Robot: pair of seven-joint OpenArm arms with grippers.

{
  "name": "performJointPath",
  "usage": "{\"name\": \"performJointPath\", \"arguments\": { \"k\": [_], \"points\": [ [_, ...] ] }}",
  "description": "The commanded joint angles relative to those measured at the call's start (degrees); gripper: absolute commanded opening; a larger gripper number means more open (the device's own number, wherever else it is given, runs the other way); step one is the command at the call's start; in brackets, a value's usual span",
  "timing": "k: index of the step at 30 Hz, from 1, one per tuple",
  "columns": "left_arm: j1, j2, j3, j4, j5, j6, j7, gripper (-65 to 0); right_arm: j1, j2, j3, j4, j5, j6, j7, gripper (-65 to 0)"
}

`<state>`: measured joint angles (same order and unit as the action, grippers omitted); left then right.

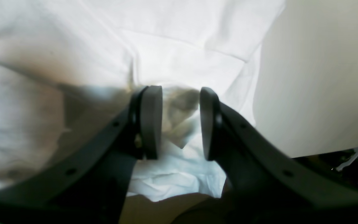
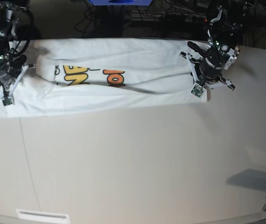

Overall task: Fold the T-shirt properly
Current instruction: 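Drag the folded edge with both grippers to straighten the fold, then open the left gripper and move the right gripper to the shirt's middle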

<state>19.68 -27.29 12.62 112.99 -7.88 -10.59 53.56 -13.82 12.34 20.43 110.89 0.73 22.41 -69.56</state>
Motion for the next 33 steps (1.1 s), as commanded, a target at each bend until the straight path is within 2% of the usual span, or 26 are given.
{"name": "performJointPath", "arguments": {
  "k": [1, 4, 6, 9, 11, 14, 16, 20, 22, 24, 27, 29, 33],
  "points": [
    [-0.2, -0.9, -0.7, 1.3, 0.5, 0.3, -0.8, -54.9, 0.4, 0.9, 1.1, 1.0, -0.4, -0.5, 0.2, -44.8],
    [0.2, -1.4, -0.8, 1.3, 0.5, 0.3, -0.9, -45.3, 0.5, 1.0, 2.3, 1.0, -0.4, -0.5, 0.4, -44.8],
    [0.3, -2.0, -0.7, 1.8, 0.0, 0.3, -1.1, -42.8, 0.9, 1.1, 2.3, 0.9, -0.4, -0.5, 0.3, -44.8],
    [0.2, -1.9, -0.8, 2.6, -0.2, 0.2, -1.2, -42.7, 0.8, 1.1, 2.2, 0.9, -0.4, -0.5, 0.6, -44.8],
    [0.2, -1.6, -0.6, 2.8, -0.2, -2.3, -2.3, -42.7, 0.8, 1.0, 2.2, 0.7, -0.4, -0.5, 0.7, -44.8],
    [1.4, -0.4, -0.7, 3.3, -0.8, -8.6, -8.0, -42.7, 0.8, 0.9, 1.9, 0.6, -0.4, -0.5, 0.7, -44.8],
    [2.3, 0.8, -1.0, 3.5, -2.1, -11.7, -11.0, -43.0, 0.8, 0.9, 1.9, 0.6, -0.4, -0.5, 0.7, -44.8],
    [2.3, 4.1, -1.2, 3.1, -2.6, -12.5, -15.5, -43.5, 0.8, 0.9, 1.8, 0.6, -0.4, -0.5, 0.7, -44.8],
    [1.6, 5.8, -3.3, 3.0, -2.6, -12.5, -15.6, -47.7, 0.8, 0.9, 1.8, 0.6, -0.4, -0.5, 0.8, -44.8],
    [0.6, 8.3, -6.8, 2.8, -2.6, -12.5, -15.5, -64.0, 0.8, 0.9, 1.8, 0.6, -0.4, -0.5, 0.8, -44.8],
    [0.0, 11.1, -12.9, 2.7, -2.5, -12.4, -15.1, -65.0, 0.8, 0.9, 1.7, 0.6, -0.4, -0.5, 0.8, -44.8],
    [-0.2, 12.4, -17.3, 2.0, -2.5, -12.4, -12.7, -65.0, 0.8, 0.8, 1.7, 0.6, -0.4, -0.3, 0.8, -45.1],
    [-2.1, 12.3, -20.5, 0.3, -2.5, -12.5, -10.4, -65.0, 0.8, 0.8, 1.7, 0.7, -0.4, -0.1, 0.9, -45.1]
  ]
}}
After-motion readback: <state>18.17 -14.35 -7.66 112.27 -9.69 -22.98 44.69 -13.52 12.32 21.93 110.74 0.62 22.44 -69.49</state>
